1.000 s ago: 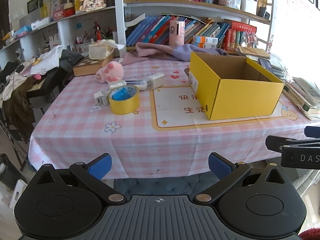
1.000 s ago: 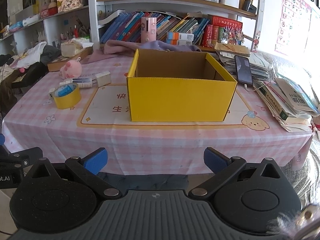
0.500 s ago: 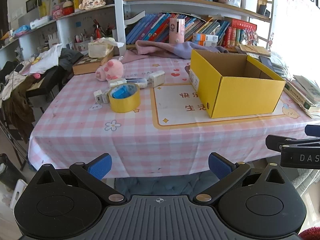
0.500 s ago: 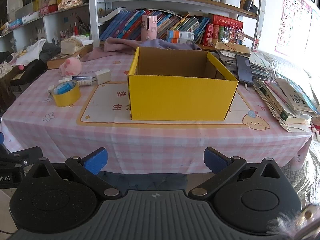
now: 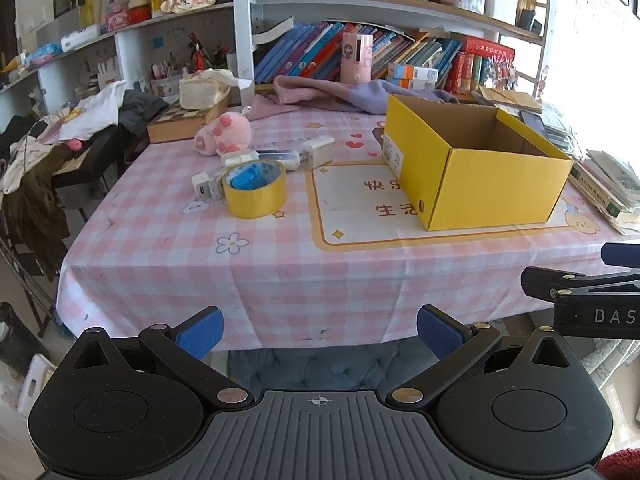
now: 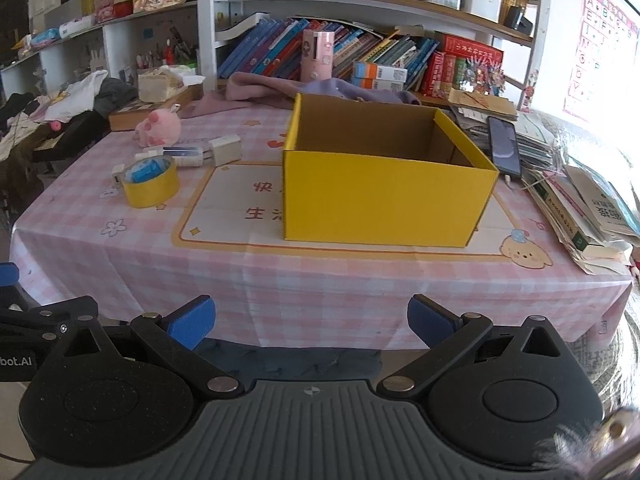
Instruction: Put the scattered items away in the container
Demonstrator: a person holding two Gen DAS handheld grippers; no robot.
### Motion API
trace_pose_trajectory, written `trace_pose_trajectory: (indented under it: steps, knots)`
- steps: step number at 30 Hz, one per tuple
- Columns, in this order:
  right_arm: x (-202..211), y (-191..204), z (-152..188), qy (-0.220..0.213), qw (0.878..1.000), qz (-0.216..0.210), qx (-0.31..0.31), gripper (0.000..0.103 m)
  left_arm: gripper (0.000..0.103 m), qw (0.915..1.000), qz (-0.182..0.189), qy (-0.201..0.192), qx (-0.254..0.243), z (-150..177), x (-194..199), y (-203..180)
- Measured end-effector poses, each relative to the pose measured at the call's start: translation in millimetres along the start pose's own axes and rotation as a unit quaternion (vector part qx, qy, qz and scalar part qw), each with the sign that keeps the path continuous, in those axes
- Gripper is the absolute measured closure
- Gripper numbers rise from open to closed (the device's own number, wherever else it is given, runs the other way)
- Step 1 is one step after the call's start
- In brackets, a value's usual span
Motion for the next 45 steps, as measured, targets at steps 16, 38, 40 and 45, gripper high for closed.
trace_pose_trajectory:
  steps: [16, 38, 40, 45]
  knots:
    - [-2.8, 56.1, -15.6, -0.004, 0.995, -0.073, 0.061, 0.0, 0.0, 0.9975, -0.045, -0.001, 0.055, 11.1, 20.5, 43.3]
    - [-28.7, 79.1, -50.9, -0.039, 0.992, -0.101, 0.058, 0.021, 0.0, 0.9967, -0.053, -0.033, 0.053, -7.7, 6.9, 63.6]
    - [-34.4, 80.4, -55.4, -0.04, 0.993, -0.099, 0.059, 0.021, 0.0, 0.9971, -0.047, -0.033, 0.049, -12.9, -0.4, 65.1]
    - [-53.1, 88.1, -71.2, -0.044, 0.992, -0.1, 0.063, 0.023, 0.0, 0.9984, -0.037, -0.032, 0.028, -28.1, -21.3, 67.8]
Point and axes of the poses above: each gripper's, at about its wrist camera, not at the fingertips, and x roughly against the way its jaws point, y to its left, z to its underside, the point moved 2 cm from there along -x, roughly the way its jaws point, and after that the axes turned 7 degrees about z, right-handed, at the moved point
